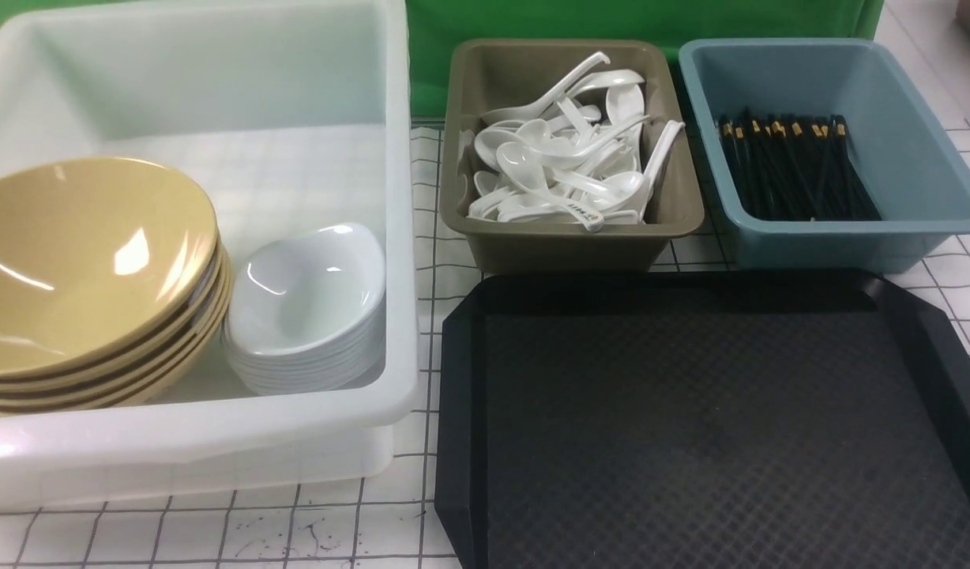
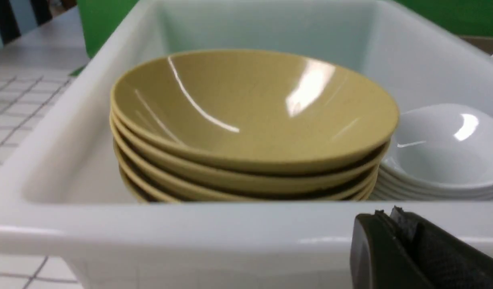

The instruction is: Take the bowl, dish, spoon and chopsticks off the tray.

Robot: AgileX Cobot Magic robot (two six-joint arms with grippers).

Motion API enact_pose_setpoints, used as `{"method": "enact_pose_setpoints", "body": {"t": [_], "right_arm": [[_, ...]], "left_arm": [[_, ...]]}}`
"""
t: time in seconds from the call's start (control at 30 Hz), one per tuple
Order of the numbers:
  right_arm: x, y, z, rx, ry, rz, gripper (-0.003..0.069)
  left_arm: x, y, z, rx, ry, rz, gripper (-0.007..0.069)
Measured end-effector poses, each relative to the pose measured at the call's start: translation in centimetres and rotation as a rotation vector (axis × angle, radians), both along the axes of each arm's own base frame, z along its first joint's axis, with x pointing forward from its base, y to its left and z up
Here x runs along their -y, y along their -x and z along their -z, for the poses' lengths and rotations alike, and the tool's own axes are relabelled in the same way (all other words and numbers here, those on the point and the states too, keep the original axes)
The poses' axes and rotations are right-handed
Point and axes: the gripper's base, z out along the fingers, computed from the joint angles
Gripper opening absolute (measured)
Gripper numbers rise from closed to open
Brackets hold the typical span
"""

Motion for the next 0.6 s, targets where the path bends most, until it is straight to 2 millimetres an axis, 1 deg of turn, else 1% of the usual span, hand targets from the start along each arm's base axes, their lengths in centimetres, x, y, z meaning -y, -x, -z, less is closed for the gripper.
{"method": "enact_pose_setpoints", "body": {"t": [0.03, 0.13, 0.17, 0.33, 0.6], "right_arm": [[0.0, 0.0, 0.0, 0.000, 0.000, 0.000, 0.0064], [0.0, 0.0, 0.0, 0.000, 0.000, 0.000, 0.0067], [0.0, 0.0, 0.0, 0.000, 0.000, 0.000, 0.0069], [0.0, 0.0, 0.0, -0.002, 0.000, 0.000, 0.0074], [0.0, 0.0, 0.0, -0.002, 0.000, 0.000, 0.0083]], "left_arm": [[0.1, -0.2, 1.3, -0.040, 0.012, -0.011, -0.0013], [0.3, -0.4, 3.0, -0.085, 0.022, -0.011, -0.0013], [0.4, -0.5, 4.0, -0.111, 0.028, -0.005, -0.0013], [0.4, -0.7, 3.9, -0.061, 0.014, 0.008, -0.0013], [0.5, -0.7, 3.9, -0.055, 0.002, 0.013, -0.0013]]}}
